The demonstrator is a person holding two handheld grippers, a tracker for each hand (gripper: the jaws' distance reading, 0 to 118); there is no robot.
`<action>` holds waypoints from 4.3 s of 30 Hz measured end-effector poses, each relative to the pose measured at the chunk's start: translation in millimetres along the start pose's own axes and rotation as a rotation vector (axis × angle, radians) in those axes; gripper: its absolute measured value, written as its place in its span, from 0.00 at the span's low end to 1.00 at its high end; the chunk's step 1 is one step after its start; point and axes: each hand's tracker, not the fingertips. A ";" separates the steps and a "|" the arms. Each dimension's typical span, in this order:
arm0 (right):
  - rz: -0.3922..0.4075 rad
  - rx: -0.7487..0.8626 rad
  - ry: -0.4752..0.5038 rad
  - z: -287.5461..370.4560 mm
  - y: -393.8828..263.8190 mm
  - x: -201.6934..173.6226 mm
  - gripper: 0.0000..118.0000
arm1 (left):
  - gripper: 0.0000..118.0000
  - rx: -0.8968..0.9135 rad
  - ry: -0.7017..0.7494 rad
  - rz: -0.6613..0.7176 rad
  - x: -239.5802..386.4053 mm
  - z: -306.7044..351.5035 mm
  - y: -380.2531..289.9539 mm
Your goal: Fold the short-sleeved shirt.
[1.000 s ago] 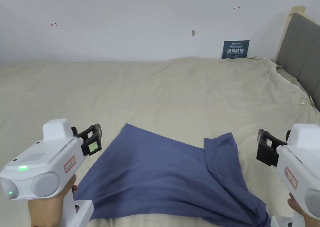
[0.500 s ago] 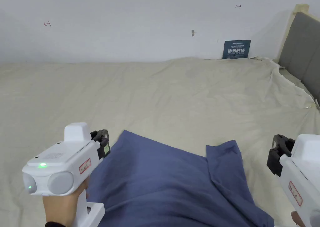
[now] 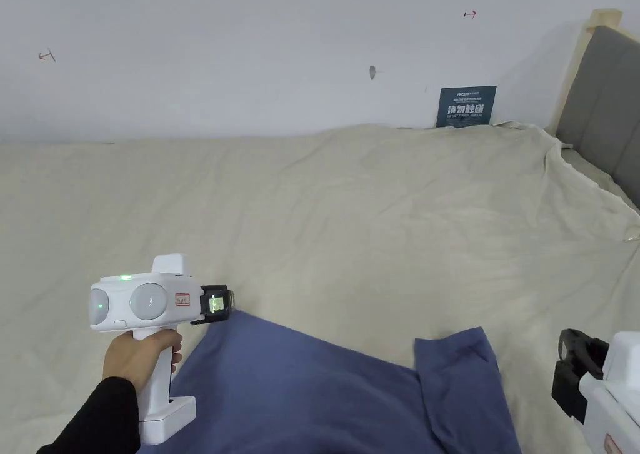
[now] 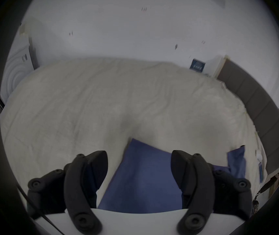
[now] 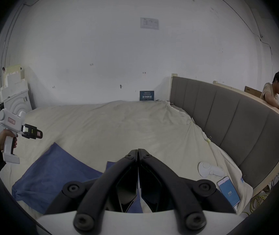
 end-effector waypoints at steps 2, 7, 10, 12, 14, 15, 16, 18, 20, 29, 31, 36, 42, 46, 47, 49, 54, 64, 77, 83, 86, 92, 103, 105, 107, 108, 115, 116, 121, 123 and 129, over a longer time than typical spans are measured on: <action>-0.009 -0.019 -0.010 -9.9 -4.1 2.3 0.00 | 0.71 -0.040 0.021 -0.026 -1.1 -26.6 4.9; -0.016 -0.052 -0.028 -28.5 -14.3 6.8 0.00 | 0.70 -0.116 0.056 -0.037 -1.6 -74.8 6.7; -0.016 -0.072 -0.032 -33.3 -19.9 8.4 0.00 | 0.53 -0.137 0.057 -0.038 1.1 -91.5 2.7; -0.010 -0.084 -0.034 -34.8 -23.1 9.0 0.00 | 0.45 -0.178 0.086 -0.076 9.1 -95.0 -2.9; -0.011 -0.095 -0.037 -33.4 -25.2 10.9 0.00 | 0.30 -0.153 0.113 -0.137 16.9 -92.5 -3.6; -0.013 -0.101 -0.038 -32.7 -26.3 12.1 0.00 | 0.10 -0.158 0.133 -0.143 20.8 -90.4 -3.5; -0.019 -0.107 -0.039 -32.1 -27.2 13.5 0.00 | 0.01 -0.144 0.141 -0.164 23.7 -87.1 -5.0; -0.030 -0.119 -0.040 -29.9 -28.4 17.0 0.00 | 0.00 -0.135 0.130 -0.190 26.9 -82.7 -6.8; -0.043 -0.132 -0.039 -27.6 -29.4 19.9 0.00 | 0.00 -0.119 0.105 -0.167 25.1 -70.5 -8.7; -0.036 -0.250 0.039 -15.4 -43.4 22.1 0.03 | 0.00 0.027 -0.021 -0.092 31.0 39.6 -18.0; -0.034 -0.276 0.048 -14.4 -50.1 21.6 0.24 | 0.00 0.045 -0.047 -0.083 30.8 59.4 -22.6; -0.040 -0.349 0.061 -36.2 -67.7 21.2 0.74 | 0.00 0.068 -0.062 -0.083 29.0 90.8 -34.4; -0.051 -0.465 0.049 -99.9 -82.3 16.6 0.75 | 0.00 0.066 -0.063 -0.069 25.4 96.7 -44.2; -0.039 -0.513 0.051 -138.7 -90.5 8.4 0.63 | 0.00 0.059 -0.061 -0.062 23.7 92.7 -46.7; -0.035 -0.528 0.049 -145.8 -92.4 6.9 0.57 | 0.00 0.057 -0.062 -0.061 23.3 92.4 -47.4; -0.035 -0.558 0.050 -160.9 -97.3 4.1 0.47 | 0.00 0.055 -0.062 -0.060 20.9 88.0 -47.4; 0.008 -0.547 0.062 -163.1 -103.9 -6.0 0.27 | 0.00 0.049 -0.059 -0.052 12.3 83.3 -49.5; -0.034 -0.355 0.161 -100.6 -51.1 2.2 0.01 | 0.00 0.100 -0.044 0.006 -7.6 113.9 -57.6; -0.128 0.020 0.303 -30.8 128.3 12.4 0.01 | 0.00 0.391 -0.017 0.032 -24.9 250.5 21.4; -0.080 0.176 0.305 -21.1 221.9 -4.1 0.01 | 0.00 0.521 0.029 -0.011 -19.8 305.8 92.2; -0.082 0.238 0.314 -23.5 264.5 -7.7 0.01 | 0.00 0.586 0.047 -0.013 -16.6 329.5 125.8; -0.062 0.332 0.308 -37.3 338.1 -12.7 0.01 | 0.00 0.668 0.082 -0.024 -9.2 357.7 186.8; -0.059 0.444 0.319 -62.3 423.8 -22.5 0.01 | 0.00 0.742 0.128 -0.044 4.4 348.0 271.2; -0.051 0.448 0.312 -72.1 419.9 -23.4 0.01 | 0.00 0.727 0.131 -0.056 5.2 332.6 275.9; -0.032 0.434 0.306 -88.6 410.0 -23.0 0.01 | 0.00 0.710 0.134 -0.068 5.2 310.9 273.6; -0.028 0.420 0.309 -97.8 401.3 -23.3 0.01 | 0.00 0.695 0.136 -0.073 4.5 296.4 270.6; -0.104 0.241 0.299 -174.9 324.9 -13.8 0.01 | 0.00 0.558 0.132 -0.091 0.6 182.6 229.9; -0.106 0.221 0.291 -183.6 312.8 -13.3 0.01 | 0.00 0.546 0.131 -0.084 0.1 168.2 222.1; -0.108 0.131 0.272 -216.1 252.2 -10.8 0.01 | 0.00 0.468 0.129 -0.092 0.0 108.0 181.6; -0.120 0.100 0.268 -221.1 225.7 -9.5 0.01 | 0.00 0.439 0.121 -0.095 -0.9 89.1 160.5; -0.175 -0.028 0.280 -223.6 139.1 4.7 0.01 | 0.00 0.326 0.096 -0.117 -12.6 50.5 83.2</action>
